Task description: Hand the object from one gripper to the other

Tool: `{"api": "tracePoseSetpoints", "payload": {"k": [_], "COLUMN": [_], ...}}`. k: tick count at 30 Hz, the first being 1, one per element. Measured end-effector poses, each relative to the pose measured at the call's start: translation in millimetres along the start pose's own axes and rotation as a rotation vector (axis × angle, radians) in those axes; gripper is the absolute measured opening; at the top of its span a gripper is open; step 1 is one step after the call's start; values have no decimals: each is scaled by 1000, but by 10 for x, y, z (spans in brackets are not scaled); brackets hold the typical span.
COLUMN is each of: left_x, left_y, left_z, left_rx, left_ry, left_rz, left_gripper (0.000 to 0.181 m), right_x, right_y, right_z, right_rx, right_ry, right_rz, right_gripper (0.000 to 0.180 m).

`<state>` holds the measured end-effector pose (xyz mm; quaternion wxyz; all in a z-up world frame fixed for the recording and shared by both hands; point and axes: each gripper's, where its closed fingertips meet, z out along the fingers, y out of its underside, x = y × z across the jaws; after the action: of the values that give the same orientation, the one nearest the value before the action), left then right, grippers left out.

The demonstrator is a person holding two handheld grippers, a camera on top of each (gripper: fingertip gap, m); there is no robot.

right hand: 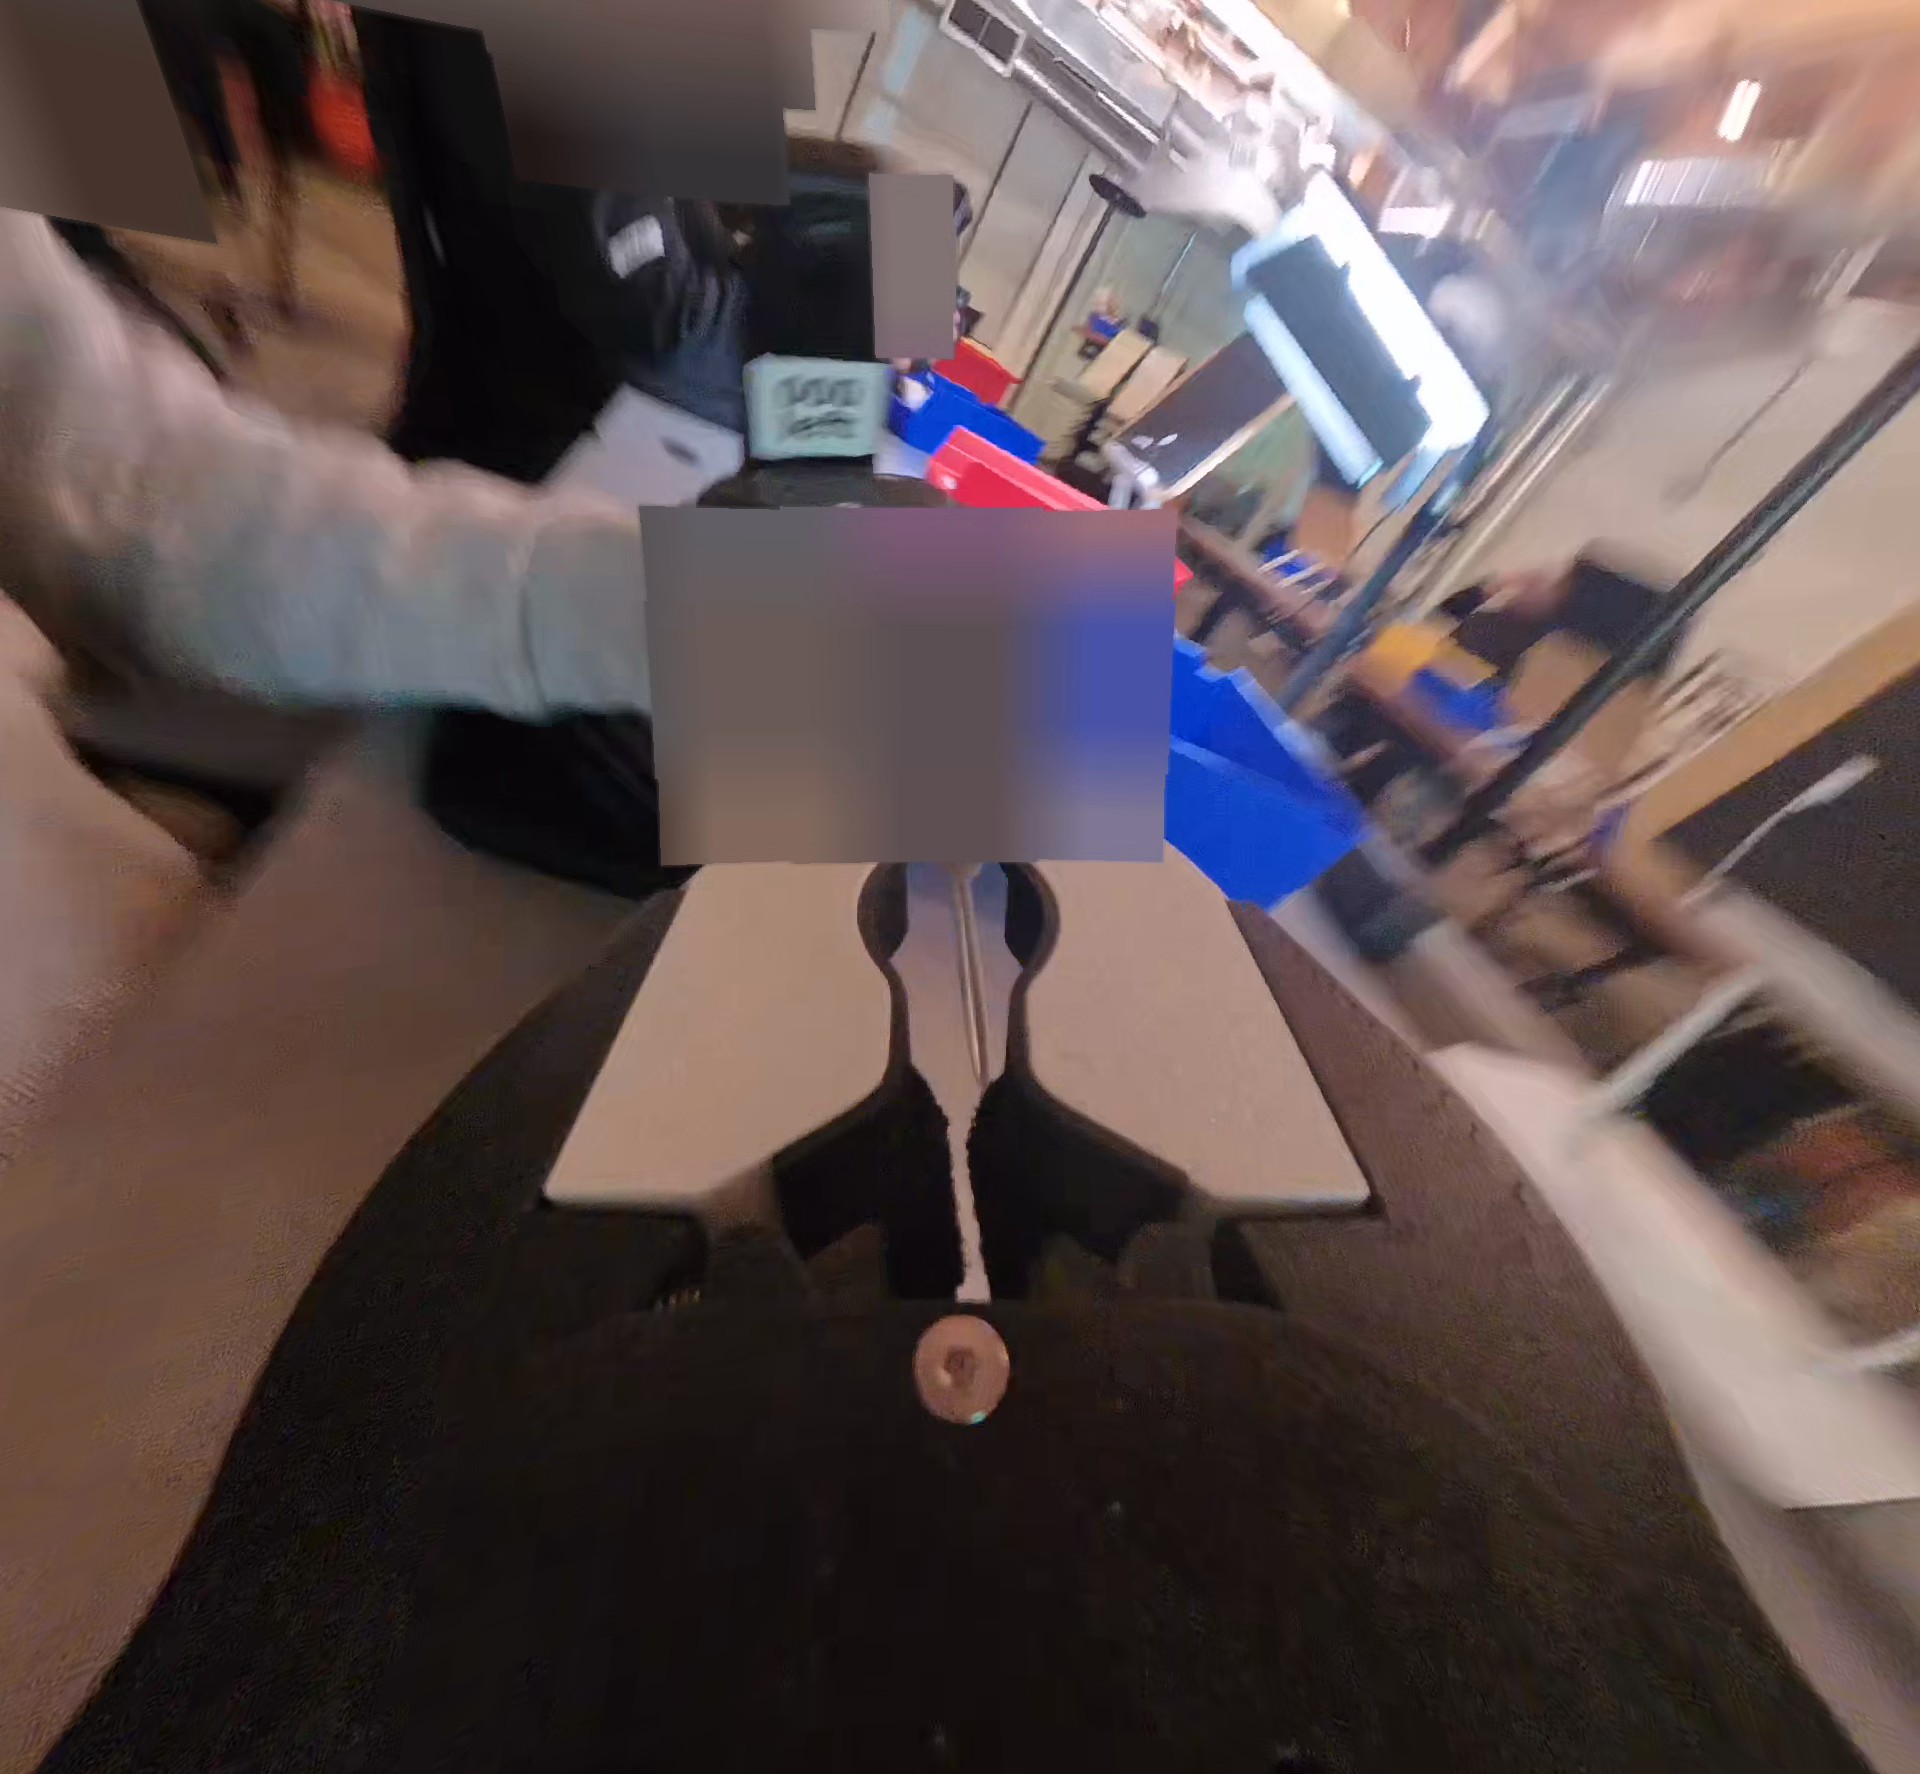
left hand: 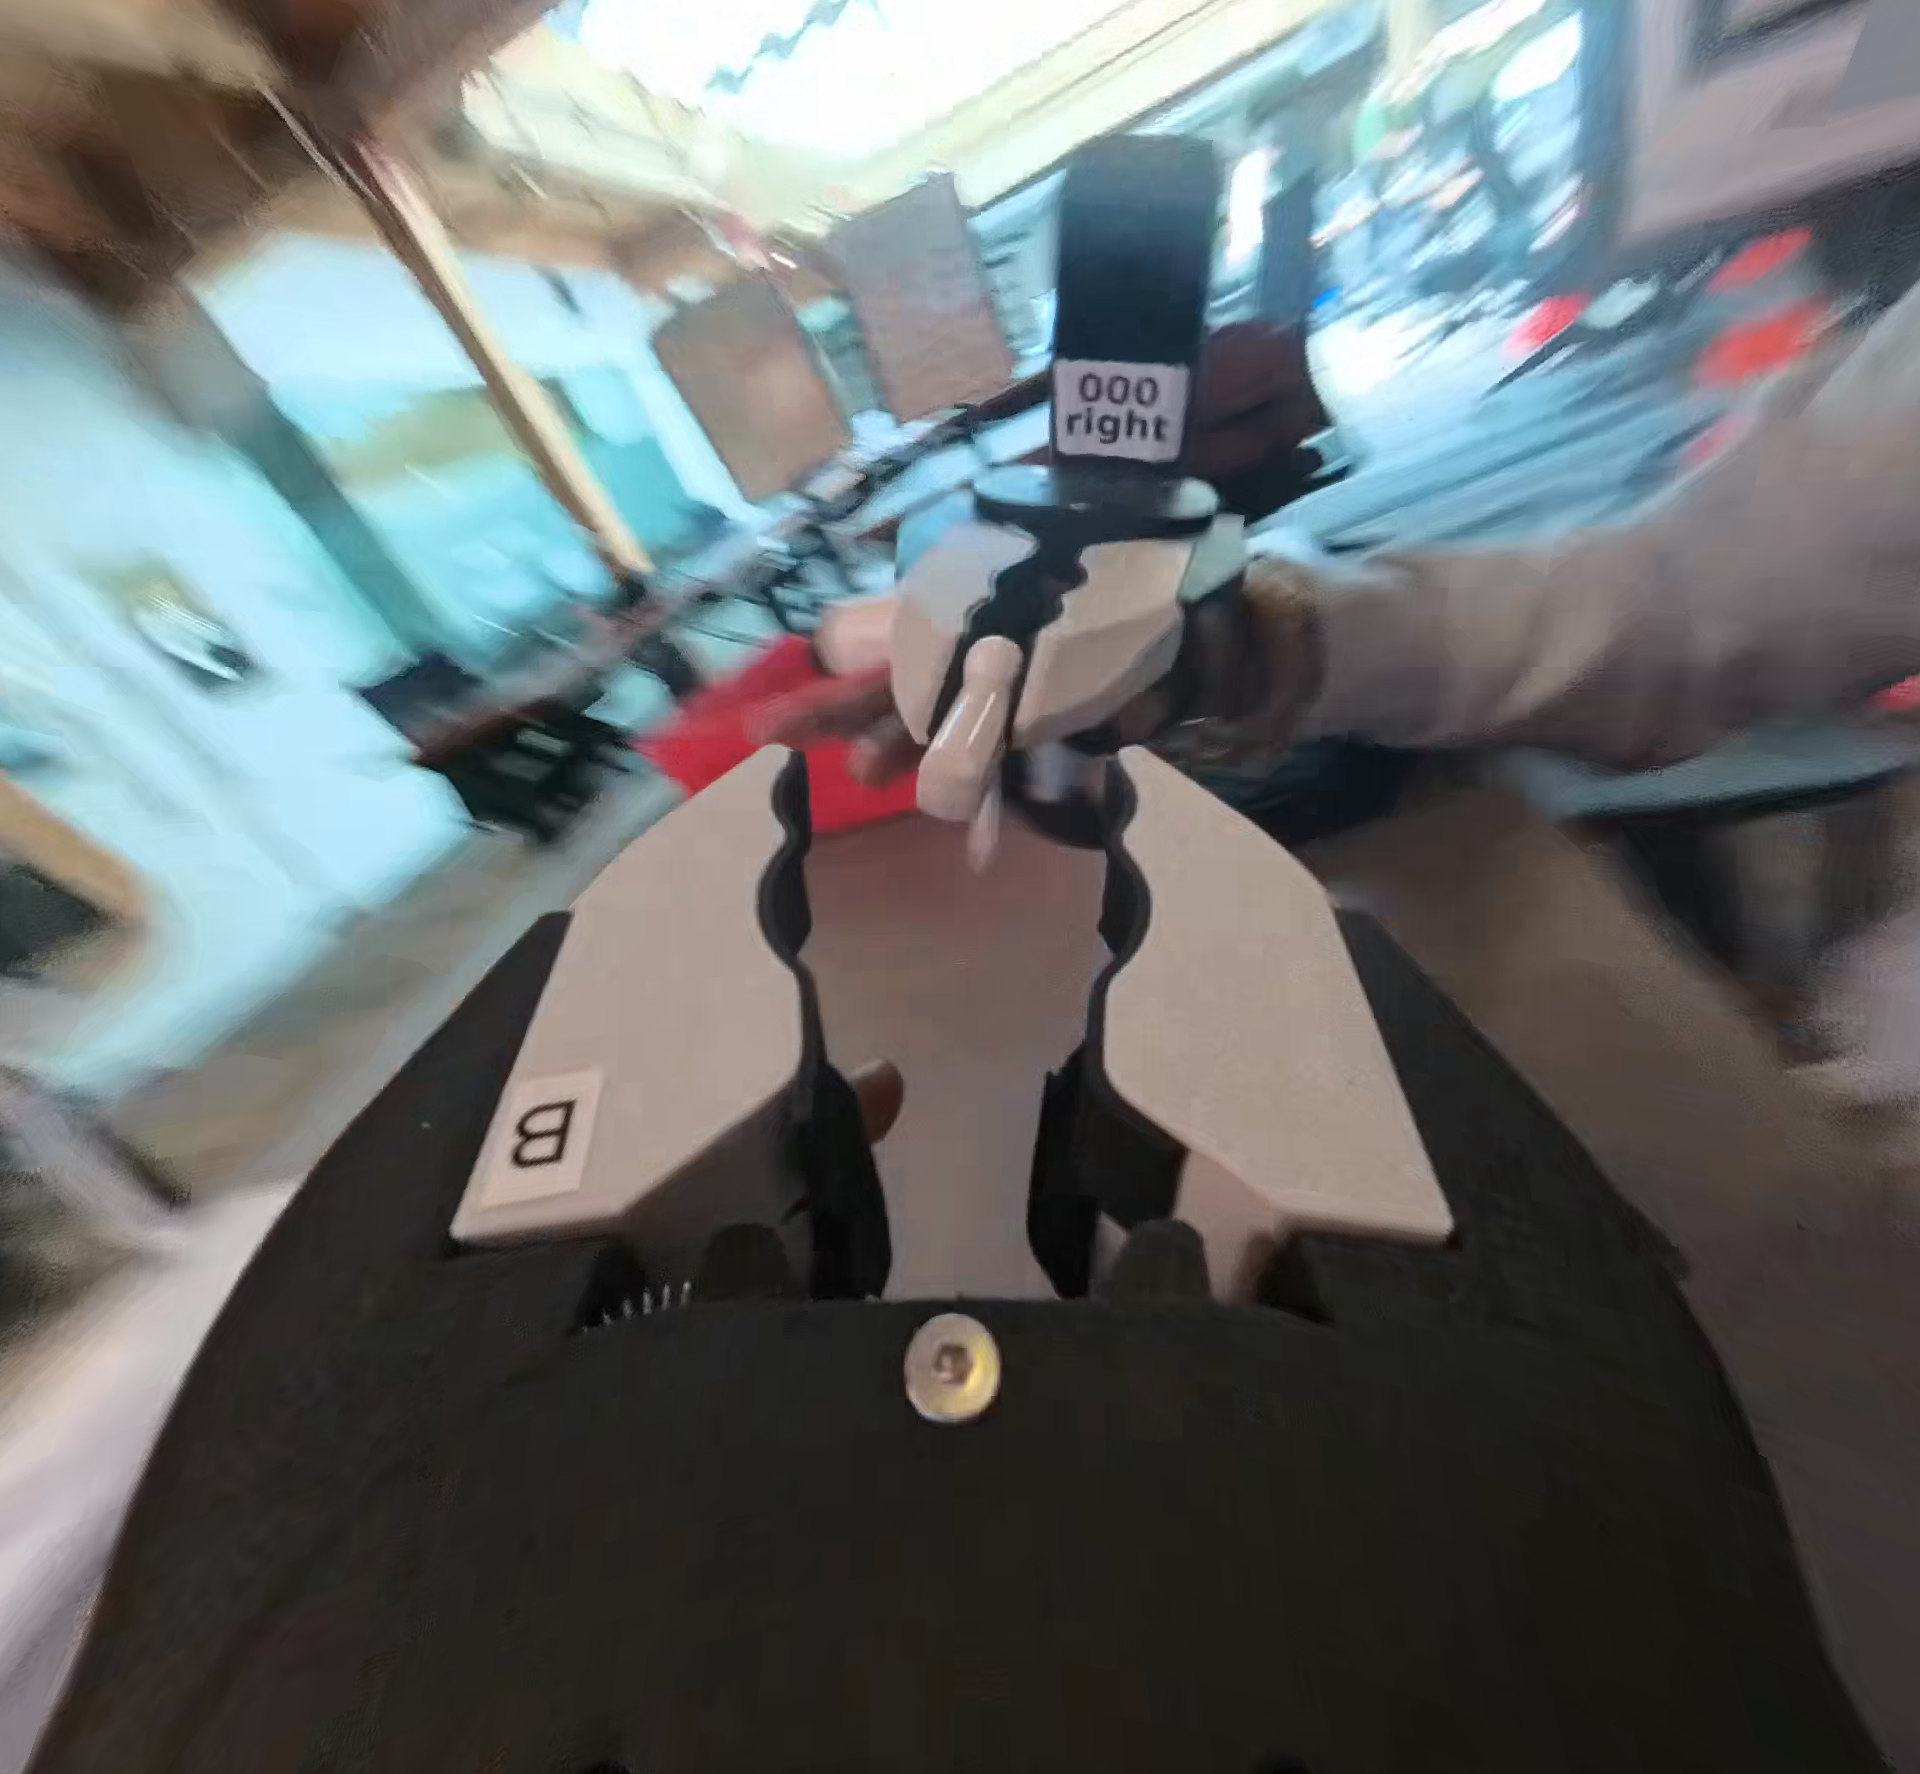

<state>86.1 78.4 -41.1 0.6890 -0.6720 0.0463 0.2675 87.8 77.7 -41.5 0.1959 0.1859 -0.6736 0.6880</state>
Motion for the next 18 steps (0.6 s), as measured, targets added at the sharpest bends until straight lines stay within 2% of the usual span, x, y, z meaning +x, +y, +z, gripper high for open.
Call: {"api": "tracePoseSetpoints", "payload": {"k": [2, 3, 5, 7, 11, 14, 18], "left_x": [-50, -34, 22, 58, 68, 89, 85], "left_y": [-33, -34, 17, 69, 111, 147, 168], "left_z": [-2, 6, 37, 58, 67, 67, 59], "left_rx": [-26, -34, -59, -85, -111, -136, -155], "left_ry": [-111, -124, -102, -80, -71, -50, -34], "left_rz": [278, 357, 423, 446, 462, 458, 371], "left_gripper": [54, 54, 52, 44, 32, 15, 14], "right_x": [57, 50, 21, -2, -64, -90, -83], "right_y": [9, 18, 75, 84, 146, 163, 179], "right_z": [-24, -35, -46, -54, -32, -14, -8], "right_rx": [36, 48, 42, 58, 7, -9, -14], "right_ry": [-71, -128, -233, -315, -328, -332, -321], "right_rz": [359, 528, 836, 1015, 1026, 1035, 1033], "right_gripper": [13, 13, 13, 13, 13, 13, 13]}}
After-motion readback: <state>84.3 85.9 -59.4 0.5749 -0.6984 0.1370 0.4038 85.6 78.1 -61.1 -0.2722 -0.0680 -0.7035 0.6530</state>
